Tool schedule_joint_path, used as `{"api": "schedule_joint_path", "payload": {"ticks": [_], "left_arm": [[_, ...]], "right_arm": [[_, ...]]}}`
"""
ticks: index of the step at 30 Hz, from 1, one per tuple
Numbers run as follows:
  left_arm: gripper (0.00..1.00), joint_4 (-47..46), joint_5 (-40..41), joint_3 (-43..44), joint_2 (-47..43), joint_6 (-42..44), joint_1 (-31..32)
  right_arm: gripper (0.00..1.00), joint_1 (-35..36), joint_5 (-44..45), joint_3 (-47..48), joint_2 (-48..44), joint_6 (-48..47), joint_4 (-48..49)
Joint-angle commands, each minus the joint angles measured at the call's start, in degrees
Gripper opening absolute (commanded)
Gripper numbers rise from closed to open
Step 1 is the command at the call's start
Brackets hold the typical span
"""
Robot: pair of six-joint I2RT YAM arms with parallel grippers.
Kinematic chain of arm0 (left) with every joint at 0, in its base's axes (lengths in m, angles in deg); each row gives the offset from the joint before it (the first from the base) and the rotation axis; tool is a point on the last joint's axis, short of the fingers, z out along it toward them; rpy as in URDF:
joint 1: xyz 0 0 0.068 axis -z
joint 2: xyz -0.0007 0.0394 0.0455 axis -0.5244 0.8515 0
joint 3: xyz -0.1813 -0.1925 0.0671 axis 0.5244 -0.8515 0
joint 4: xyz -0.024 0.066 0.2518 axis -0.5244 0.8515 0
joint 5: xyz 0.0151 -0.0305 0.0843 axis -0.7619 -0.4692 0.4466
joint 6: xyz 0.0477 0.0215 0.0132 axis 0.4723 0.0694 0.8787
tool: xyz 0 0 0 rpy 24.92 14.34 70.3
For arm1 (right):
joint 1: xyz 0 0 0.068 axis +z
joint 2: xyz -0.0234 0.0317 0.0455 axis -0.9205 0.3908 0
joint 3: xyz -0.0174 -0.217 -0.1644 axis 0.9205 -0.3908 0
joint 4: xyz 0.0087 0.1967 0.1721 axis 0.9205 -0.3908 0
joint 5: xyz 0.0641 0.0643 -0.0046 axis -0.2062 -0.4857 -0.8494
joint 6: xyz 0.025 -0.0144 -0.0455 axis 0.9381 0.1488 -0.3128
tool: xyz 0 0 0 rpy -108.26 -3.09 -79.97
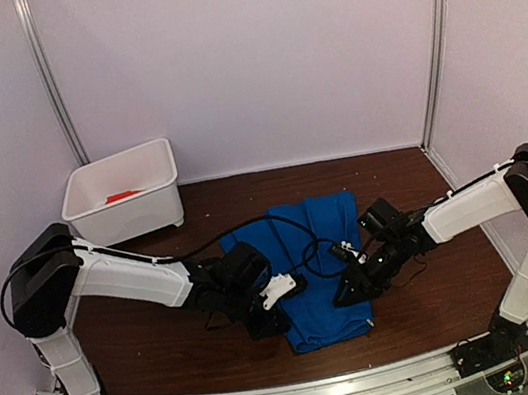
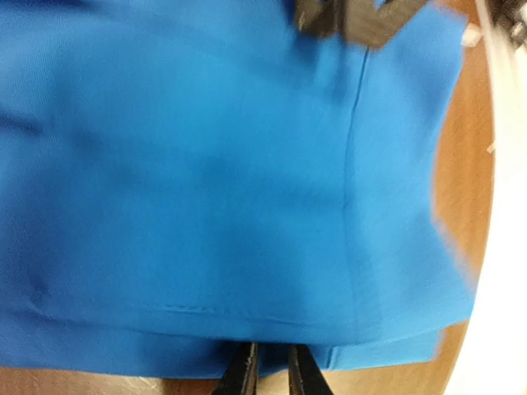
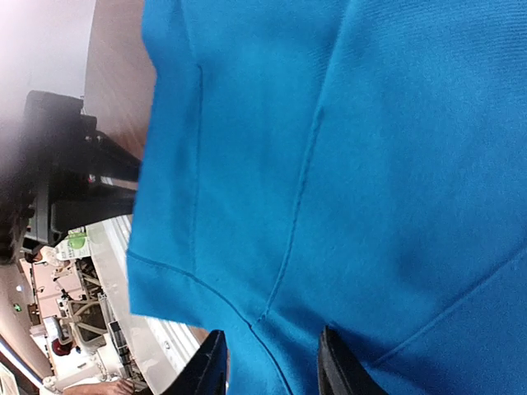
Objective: Fold and stack the mixed laundry pile
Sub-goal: Smooth out the rectangle-folded skirt at the center of the board, then pick up the rectangle-folded skirt from the center of the board.
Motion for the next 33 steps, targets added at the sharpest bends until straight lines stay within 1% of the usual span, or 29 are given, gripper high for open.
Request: {"api": "schedule_joint_path", "payload": {"ticks": [1,3,6,8,10,11,13,16,20,23,27,30,33], "left_arm": [[0.18,-0.3,6.5,-3.1,-1.1,4.3,-0.2],[0.26,-4.7,8.2,-7.5,-8.5,6.9,-0.2],[0.47,-14.3,11.6,-16.1,-20.6,10.7,-0.1],[0.72,-16.6,13.4,-20.1,-26.5,15.5,0.3],[0.86,-15.4,15.6,-22.2,-30.2,20.0,1.0],[0.96,-14.2,16.5,-22.9,-31.2,22.2,1.3],[0.98,-12.9,20.5,-23.3,-32.1,26.2,2.6],[0.98,-12.3,23.2,-22.9,-30.9,33.1,5.1],[0.98,-12.1,26.5,-20.2,-25.4,40.2,9.1],[0.98,-12.4,29.3,-17.5,-20.0,42.6,12.1],[0.98,-18.0,36.7,-15.7,-13.2,44.8,15.6],[0.98,-22.2,39.6,-14.5,-9.5,46.1,17.0],[0.97,-26.1,41.0,-14.2,-6.4,49.2,18.6]], "right_arm": [[0.37,-0.3,-3.1,1.0,6.2,1.4,6.6],[0.37,-0.3,-4.3,2.6,8.4,1.1,6.4],[0.37,-0.2,-6.7,4.7,8.8,0.4,5.6],[0.37,-0.2,-7.5,6.4,7.8,-0.8,3.4],[0.39,-0.4,-7.9,8.7,6.9,-2.8,0.0],[0.39,-0.5,-7.9,9.8,6.4,-3.6,-1.8],[0.4,-1.0,-7.6,11.2,6.3,-4.3,-2.9],[0.4,-2.9,-9.6,11.7,7.5,-2.8,-1.0],[0.4,-4.4,-10.9,13.1,9.2,-2.1,-0.8],[0.4,-4.5,-11.9,14.1,10.8,-2.5,-1.6],[0.39,-4.5,-12.8,14.8,13.1,-2.7,-2.1],[0.39,-4.5,-12.9,14.3,14.2,-2.8,-1.1],[0.38,-4.4,-12.9,14.0,16.1,-3.0,-0.7]]}}
